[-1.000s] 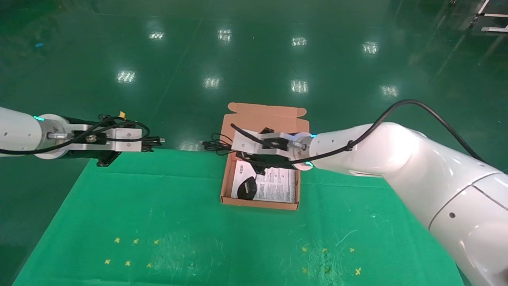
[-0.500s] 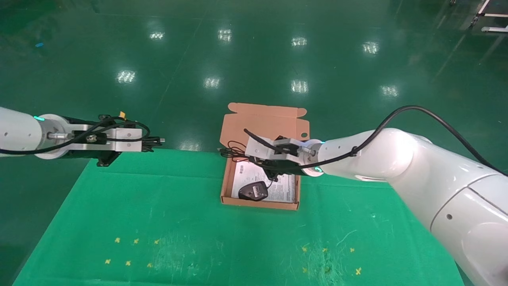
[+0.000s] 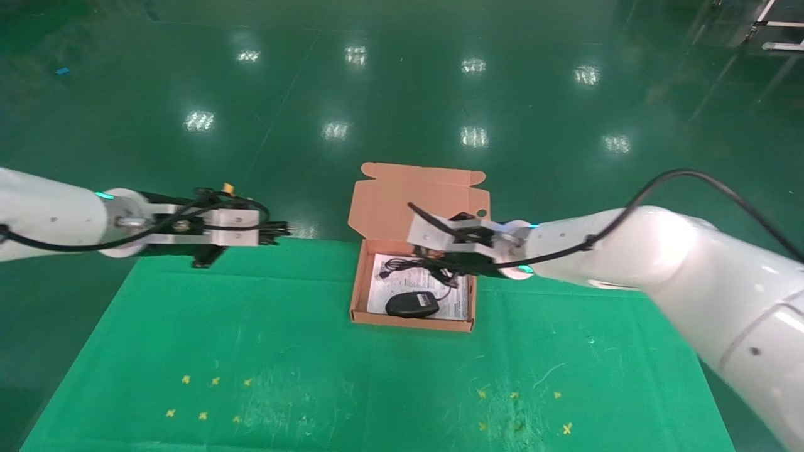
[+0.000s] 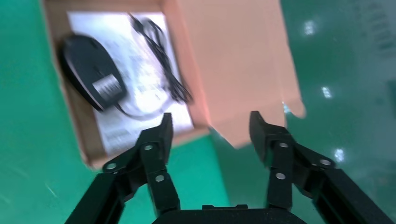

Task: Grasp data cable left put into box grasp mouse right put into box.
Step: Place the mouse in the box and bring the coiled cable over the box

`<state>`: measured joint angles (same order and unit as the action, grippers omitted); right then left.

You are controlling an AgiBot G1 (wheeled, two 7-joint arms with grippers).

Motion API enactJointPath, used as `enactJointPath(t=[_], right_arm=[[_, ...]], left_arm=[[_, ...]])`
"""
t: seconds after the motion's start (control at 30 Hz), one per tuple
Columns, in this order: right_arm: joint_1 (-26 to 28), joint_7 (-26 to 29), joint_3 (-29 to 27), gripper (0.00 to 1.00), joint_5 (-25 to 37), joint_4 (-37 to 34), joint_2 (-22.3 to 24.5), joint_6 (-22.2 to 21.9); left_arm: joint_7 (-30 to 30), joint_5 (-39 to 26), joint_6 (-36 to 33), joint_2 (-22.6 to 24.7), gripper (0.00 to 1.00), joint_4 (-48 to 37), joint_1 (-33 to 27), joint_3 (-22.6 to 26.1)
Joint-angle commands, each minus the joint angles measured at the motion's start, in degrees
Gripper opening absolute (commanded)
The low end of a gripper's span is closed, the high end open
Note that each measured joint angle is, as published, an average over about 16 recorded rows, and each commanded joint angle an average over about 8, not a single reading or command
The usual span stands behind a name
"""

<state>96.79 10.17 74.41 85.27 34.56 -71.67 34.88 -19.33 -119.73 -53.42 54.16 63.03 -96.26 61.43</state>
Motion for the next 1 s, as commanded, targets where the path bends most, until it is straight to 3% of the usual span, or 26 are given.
enactJointPath(t=[0.03, 0.27, 0.63, 1.0], right_arm=[[0.1, 0.0, 0.0, 1.00, 0.0, 0.9, 1.4, 0.2], [2.1, 4.2, 0.8, 1.00, 2.9, 6.5, 9.5, 0.3], [5.3, 15.2, 2.5, 1.00, 10.0, 19.4, 21.7, 0.5], [6.8, 25.5, 3.6, 1.00, 17.0, 29.6, 27.8, 1.6]], left_arm=[[0.5, 1.0, 1.0, 0.8, 0.00, -0.5, 0.5, -0.2], [6.7, 4.0, 8.7, 8.9, 0.00, -8.3, 3.0, -0.2], [19.8, 11.0, 16.8, 21.2, 0.00, -22.9, 4.7, -0.7], [28.4, 20.3, 20.3, 24.2, 0.00, -25.3, 5.6, 1.5]])
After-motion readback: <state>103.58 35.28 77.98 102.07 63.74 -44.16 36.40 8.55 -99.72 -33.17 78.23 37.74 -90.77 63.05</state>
